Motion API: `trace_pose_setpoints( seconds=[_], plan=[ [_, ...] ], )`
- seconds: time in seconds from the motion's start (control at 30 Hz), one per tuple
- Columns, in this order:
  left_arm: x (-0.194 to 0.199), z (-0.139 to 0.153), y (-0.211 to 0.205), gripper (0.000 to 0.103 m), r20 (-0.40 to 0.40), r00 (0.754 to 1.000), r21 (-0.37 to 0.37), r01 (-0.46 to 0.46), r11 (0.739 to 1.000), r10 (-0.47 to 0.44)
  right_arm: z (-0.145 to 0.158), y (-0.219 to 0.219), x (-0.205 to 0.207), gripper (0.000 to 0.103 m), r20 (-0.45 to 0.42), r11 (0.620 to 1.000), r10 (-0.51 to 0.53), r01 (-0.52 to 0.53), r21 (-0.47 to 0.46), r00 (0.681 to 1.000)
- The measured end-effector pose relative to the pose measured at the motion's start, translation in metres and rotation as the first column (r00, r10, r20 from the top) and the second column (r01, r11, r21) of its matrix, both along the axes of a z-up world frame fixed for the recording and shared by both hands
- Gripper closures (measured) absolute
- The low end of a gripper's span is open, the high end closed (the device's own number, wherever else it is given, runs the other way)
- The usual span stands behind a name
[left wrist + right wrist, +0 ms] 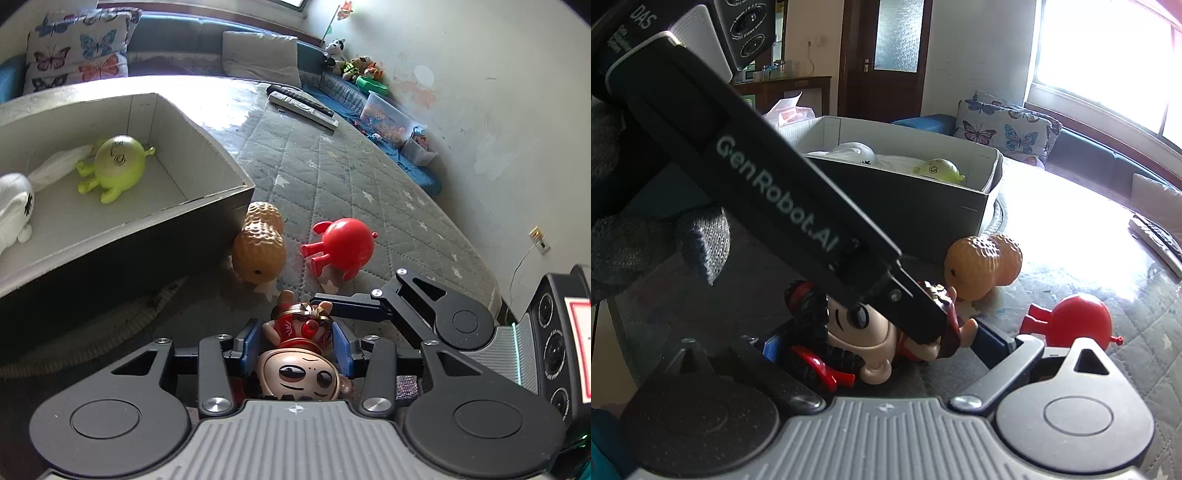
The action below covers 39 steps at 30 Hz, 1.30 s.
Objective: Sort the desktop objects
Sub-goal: 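Lift the red-haired doll with the left tool and carry it over the box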
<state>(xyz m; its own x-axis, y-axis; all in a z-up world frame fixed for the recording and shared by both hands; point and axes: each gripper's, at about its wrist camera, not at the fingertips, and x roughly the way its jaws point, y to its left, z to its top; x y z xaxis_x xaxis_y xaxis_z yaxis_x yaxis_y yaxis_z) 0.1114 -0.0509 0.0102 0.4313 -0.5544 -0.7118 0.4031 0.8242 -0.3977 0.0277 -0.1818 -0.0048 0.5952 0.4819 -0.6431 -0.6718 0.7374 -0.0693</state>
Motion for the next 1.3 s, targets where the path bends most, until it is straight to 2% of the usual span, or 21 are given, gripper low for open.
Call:
trace_pose_setpoints(
  seconds=[0.13, 0.27, 0.4, 0.53, 0.7, 0.97, 1.17, 1.3],
  plan=[
    [-0.001, 0.001, 0.0, 0.057, -0.007, 1.0, 0.017, 0.014, 1.0, -0.013, 0.0, 0.002, -0.002, 0.006, 0.002, 1.0, 0.013, -0.013, -0.005, 1.0],
    [-0.001, 0.0, 0.003, 0.059, -0.023, 1.0, -0.006, -0.008, 1.0, 0.008, 0.001, 0.004, -0.003, 0.006, 0.004, 1.0, 0.009, -0.008, -0.012, 1.0],
    [-0.009, 0.007, 0.006, 0.06, 0.002, 1.0, -0.007, -0.018, 1.0, 0.018, 0.006, 0.008, -0.007, 0.006, 0.021, 1.0, 0.018, -0.018, -0.024, 1.0],
    [-0.016, 0.024, 0.011, 0.06, 0.05, 0.998, -0.014, -0.031, 0.999, 0.032, 0.021, 0.013, -0.008, 0.006, 0.059, 0.999, 0.033, -0.031, -0.026, 0.998],
    [-0.018, 0.057, 0.021, 0.06, 0.152, 0.986, -0.031, -0.062, 0.998, 0.066, 0.05, 0.023, -0.002, 0.006, 0.155, 0.998, 0.06, -0.055, -0.036, 0.986],
    [0.015, 0.098, 0.042, 0.06, 0.271, 0.955, -0.039, -0.119, 0.992, 0.125, 0.085, 0.052, 0.043, 0.006, 0.244, 0.995, 0.094, -0.087, -0.038, 0.965],
    [0.064, 0.096, 0.061, 0.06, 0.238, 0.959, -0.044, -0.147, 0.988, 0.154, 0.087, 0.073, 0.095, 0.006, 0.172, 0.996, 0.087, -0.085, -0.017, 0.981],
    [0.095, 0.077, 0.074, 0.062, 0.168, 0.974, -0.035, -0.147, 0.989, 0.151, 0.077, 0.083, 0.13, 0.006, 0.06, 0.997, 0.083, -0.083, -0.001, 0.995]
  ],
)
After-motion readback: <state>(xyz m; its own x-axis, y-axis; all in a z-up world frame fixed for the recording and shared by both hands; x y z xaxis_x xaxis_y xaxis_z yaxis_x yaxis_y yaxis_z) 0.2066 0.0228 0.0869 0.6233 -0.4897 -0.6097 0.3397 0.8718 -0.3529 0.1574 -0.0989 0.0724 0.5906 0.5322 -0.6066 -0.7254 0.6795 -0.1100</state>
